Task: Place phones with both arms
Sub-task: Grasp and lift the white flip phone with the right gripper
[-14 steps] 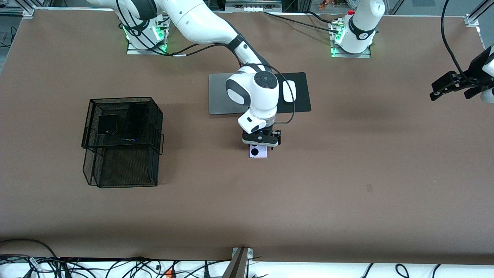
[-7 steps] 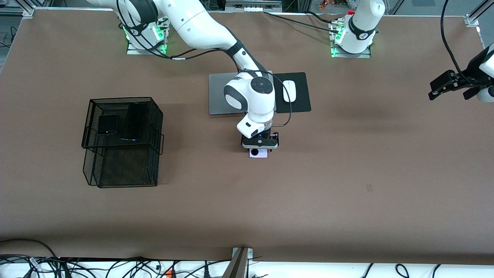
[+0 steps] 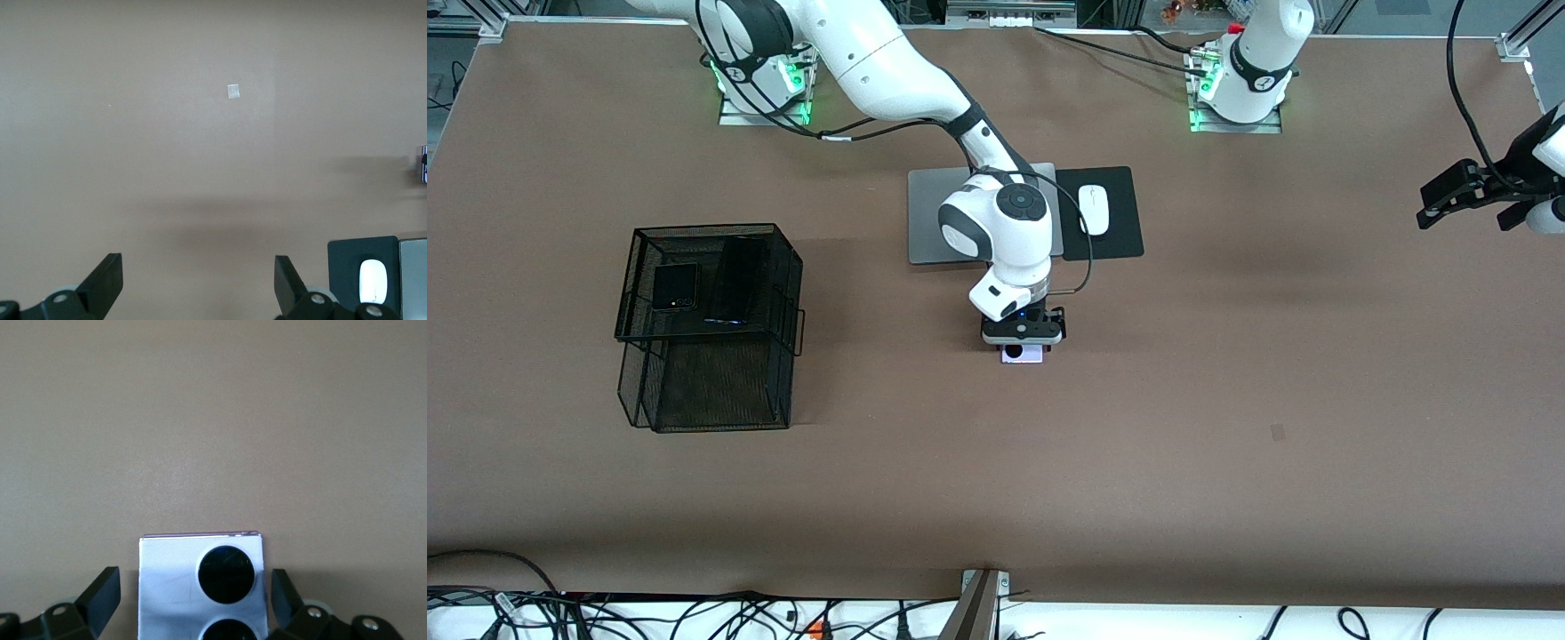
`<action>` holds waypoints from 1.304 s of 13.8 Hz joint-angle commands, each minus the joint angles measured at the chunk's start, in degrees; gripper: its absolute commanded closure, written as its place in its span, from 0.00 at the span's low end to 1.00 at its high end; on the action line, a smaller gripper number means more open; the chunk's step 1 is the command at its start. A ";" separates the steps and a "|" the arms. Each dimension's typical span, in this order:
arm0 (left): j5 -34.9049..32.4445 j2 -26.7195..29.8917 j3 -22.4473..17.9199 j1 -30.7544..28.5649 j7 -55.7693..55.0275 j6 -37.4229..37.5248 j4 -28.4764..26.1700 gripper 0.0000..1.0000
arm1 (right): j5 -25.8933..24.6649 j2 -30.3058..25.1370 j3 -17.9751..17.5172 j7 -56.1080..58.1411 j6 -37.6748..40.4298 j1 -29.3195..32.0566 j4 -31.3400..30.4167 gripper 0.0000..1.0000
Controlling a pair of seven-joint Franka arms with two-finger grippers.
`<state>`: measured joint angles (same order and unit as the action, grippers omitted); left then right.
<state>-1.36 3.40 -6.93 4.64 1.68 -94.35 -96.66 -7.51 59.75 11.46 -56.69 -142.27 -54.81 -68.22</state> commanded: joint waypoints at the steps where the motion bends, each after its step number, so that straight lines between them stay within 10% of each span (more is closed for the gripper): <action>1: 1.09 0.29 -0.19 -0.34 1.83 0.39 0.42 0.00 | -1.71 0.72 -0.83 -0.35 -0.91 0.58 0.01 0.00; 8: 1.09 0.29 -0.10 -0.16 1.75 0.39 0.42 0.00 | -0.92 1.16 -0.83 -0.27 -0.82 0.49 0.01 0.03; 11: 1.09 0.29 -0.10 -0.08 1.66 0.39 0.51 0.00 | -0.66 0.99 -0.91 0.17 -0.38 0.49 0.01 0.44; 18: 1.18 0.37 -0.10 -0.07 1.66 0.48 0.51 0.00 | 2.15 -3.48 -1.44 1.14 8.04 1.36 0.63 0.44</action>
<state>-1.36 3.40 -6.91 4.66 1.74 -94.35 -96.65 -6.68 59.98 11.29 -56.69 -138.74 -54.67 -67.22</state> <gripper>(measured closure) 0.000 0.154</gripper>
